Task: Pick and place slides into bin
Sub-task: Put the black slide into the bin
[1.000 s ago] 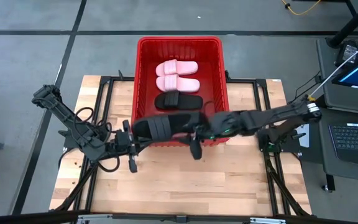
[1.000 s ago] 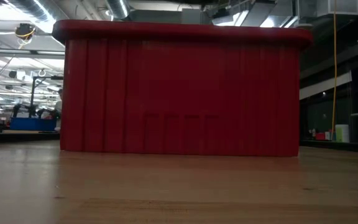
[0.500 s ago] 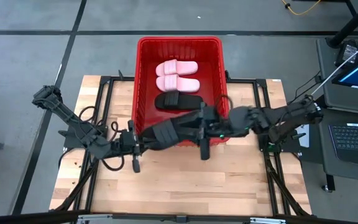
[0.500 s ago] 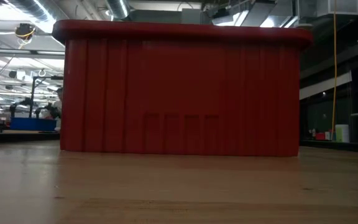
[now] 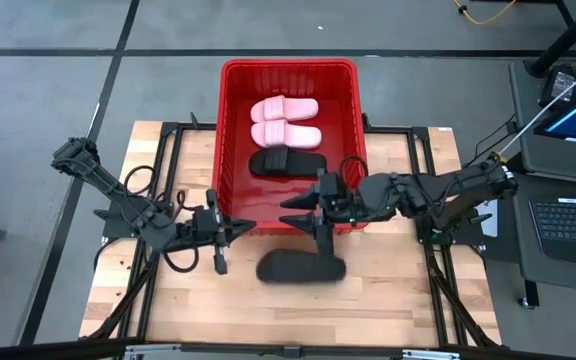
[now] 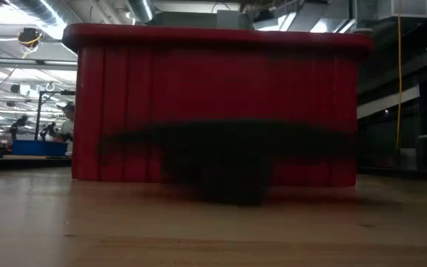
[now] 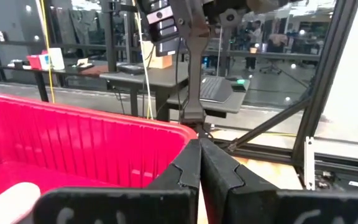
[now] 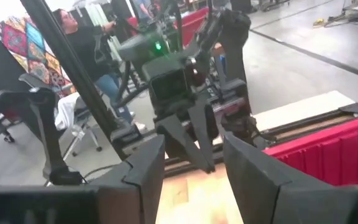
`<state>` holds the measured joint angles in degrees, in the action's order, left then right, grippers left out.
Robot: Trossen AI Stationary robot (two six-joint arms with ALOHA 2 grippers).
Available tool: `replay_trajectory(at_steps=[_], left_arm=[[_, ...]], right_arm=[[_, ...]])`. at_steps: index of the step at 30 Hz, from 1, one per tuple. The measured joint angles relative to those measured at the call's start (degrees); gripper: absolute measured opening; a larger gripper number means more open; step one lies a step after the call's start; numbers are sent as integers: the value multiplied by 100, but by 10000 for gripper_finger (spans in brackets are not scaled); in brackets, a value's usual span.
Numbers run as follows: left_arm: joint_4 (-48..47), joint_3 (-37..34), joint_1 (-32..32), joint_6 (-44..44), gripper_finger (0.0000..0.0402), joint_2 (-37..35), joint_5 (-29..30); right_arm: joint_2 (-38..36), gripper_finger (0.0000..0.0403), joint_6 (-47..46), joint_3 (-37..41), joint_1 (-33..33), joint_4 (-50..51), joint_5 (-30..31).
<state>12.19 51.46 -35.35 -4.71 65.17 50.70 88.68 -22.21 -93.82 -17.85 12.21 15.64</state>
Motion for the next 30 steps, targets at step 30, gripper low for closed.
replay_trajectory(at_steps=[30], left_arm=[[-81,0,-260,110,2,-7,-1034]], right_arm=[[-66,11,-168,4,-1834,2103,852]])
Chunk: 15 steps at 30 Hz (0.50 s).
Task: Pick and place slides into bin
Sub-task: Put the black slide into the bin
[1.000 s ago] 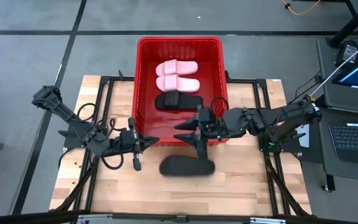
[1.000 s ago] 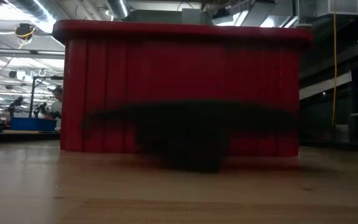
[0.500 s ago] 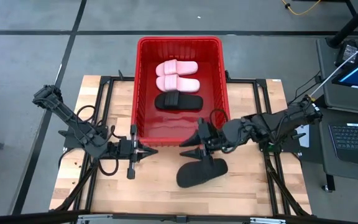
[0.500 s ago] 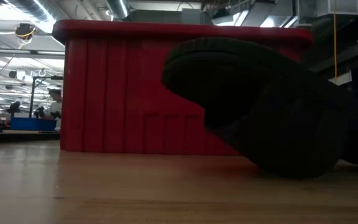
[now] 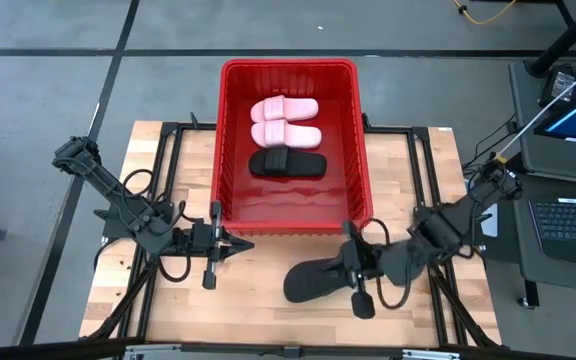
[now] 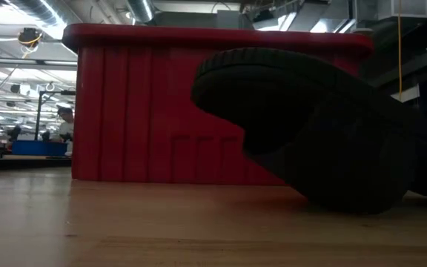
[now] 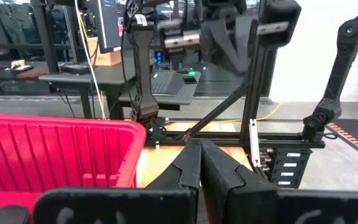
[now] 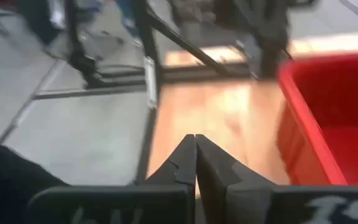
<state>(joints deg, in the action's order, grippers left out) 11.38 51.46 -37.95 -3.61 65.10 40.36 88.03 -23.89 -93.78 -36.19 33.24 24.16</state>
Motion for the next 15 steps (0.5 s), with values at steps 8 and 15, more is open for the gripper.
replay_trajectory(at_steps=[8,15], left_arm=[[0,0,0,-33,2,0,2],[0,-2,0,-369,2,0,48]], right_arm=[[124,8,-1019,4,-763,534,749],[340,4,-2624,4,-1375,1231,848]])
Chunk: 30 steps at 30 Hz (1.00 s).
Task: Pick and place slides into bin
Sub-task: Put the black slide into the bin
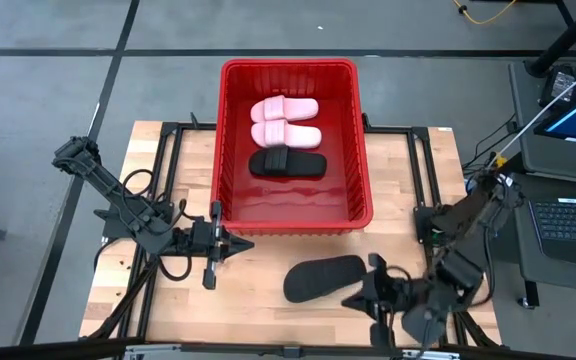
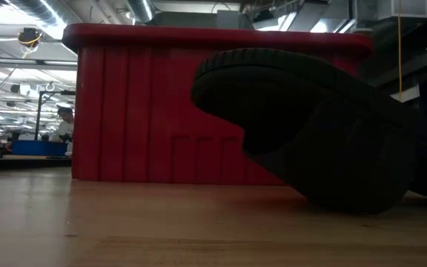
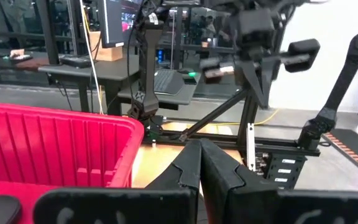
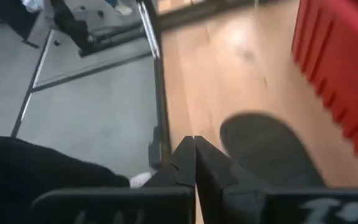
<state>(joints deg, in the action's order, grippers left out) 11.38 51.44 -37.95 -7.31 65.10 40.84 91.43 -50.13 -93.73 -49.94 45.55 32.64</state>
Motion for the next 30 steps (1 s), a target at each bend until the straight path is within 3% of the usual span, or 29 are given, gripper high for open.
replay_trajectory(at_steps=[11,20,26,30], left_arm=[[0,0,2,-112,2,-2,11],[-94,0,0,-110,2,-2,9],[-152,-2,0,-104,2,-2,9],[-168,-2,0,-94,2,-2,7]], right_arm=[[623,2,-1820,0,-630,654,280],[1534,2,-2591,0,-732,671,-3],[1934,8,-3566,0,-938,685,877],[2125,11,-4130,-2,-1038,743,1052]])
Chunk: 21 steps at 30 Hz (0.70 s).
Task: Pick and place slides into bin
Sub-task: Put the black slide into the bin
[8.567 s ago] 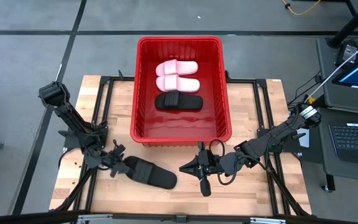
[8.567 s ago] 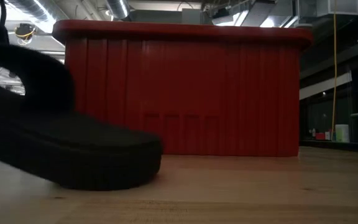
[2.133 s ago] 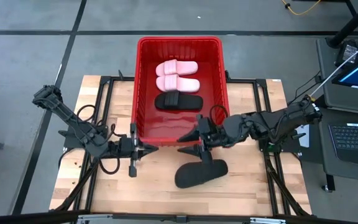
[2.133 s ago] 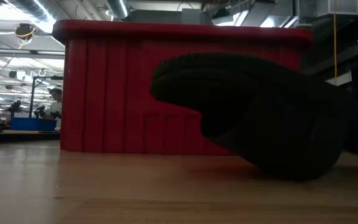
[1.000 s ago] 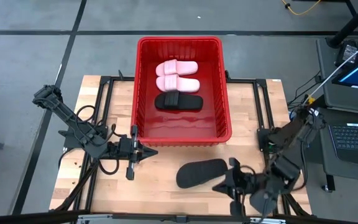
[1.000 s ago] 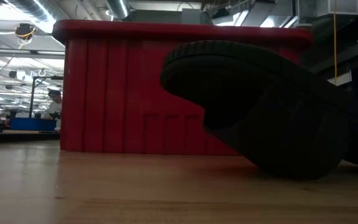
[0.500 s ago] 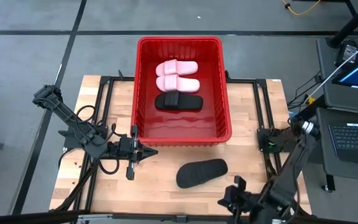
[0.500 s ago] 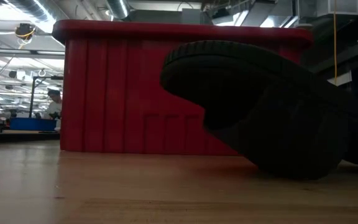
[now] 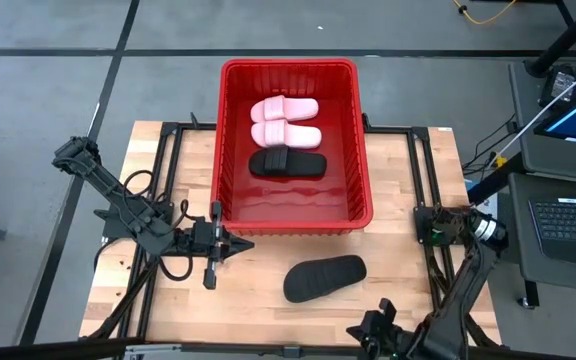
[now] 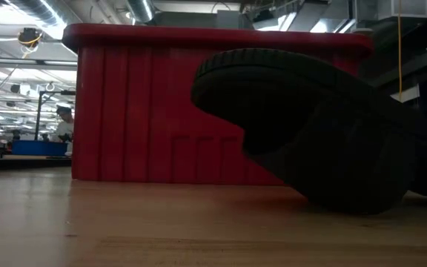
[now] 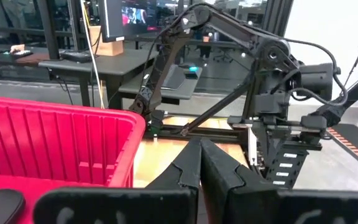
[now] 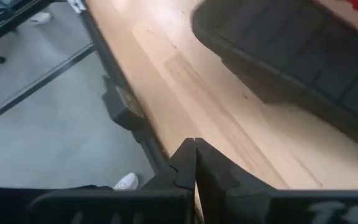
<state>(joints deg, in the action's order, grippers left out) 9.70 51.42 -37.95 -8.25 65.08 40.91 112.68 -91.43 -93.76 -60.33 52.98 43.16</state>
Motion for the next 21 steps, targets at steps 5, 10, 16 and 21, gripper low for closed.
replay_trajectory(at_steps=[5,10,16,21], left_arm=[[-191,0,0,1,2,0,0],[-402,0,4,43,2,0,4],[-421,0,3,157,2,0,0],[-475,0,-87,155,2,0,-52]], right_arm=[[354,12,-419,0,40,226,26],[679,13,-425,0,180,467,20],[866,16,-458,0,486,458,-122],[894,53,-1123,0,730,324,-121]])
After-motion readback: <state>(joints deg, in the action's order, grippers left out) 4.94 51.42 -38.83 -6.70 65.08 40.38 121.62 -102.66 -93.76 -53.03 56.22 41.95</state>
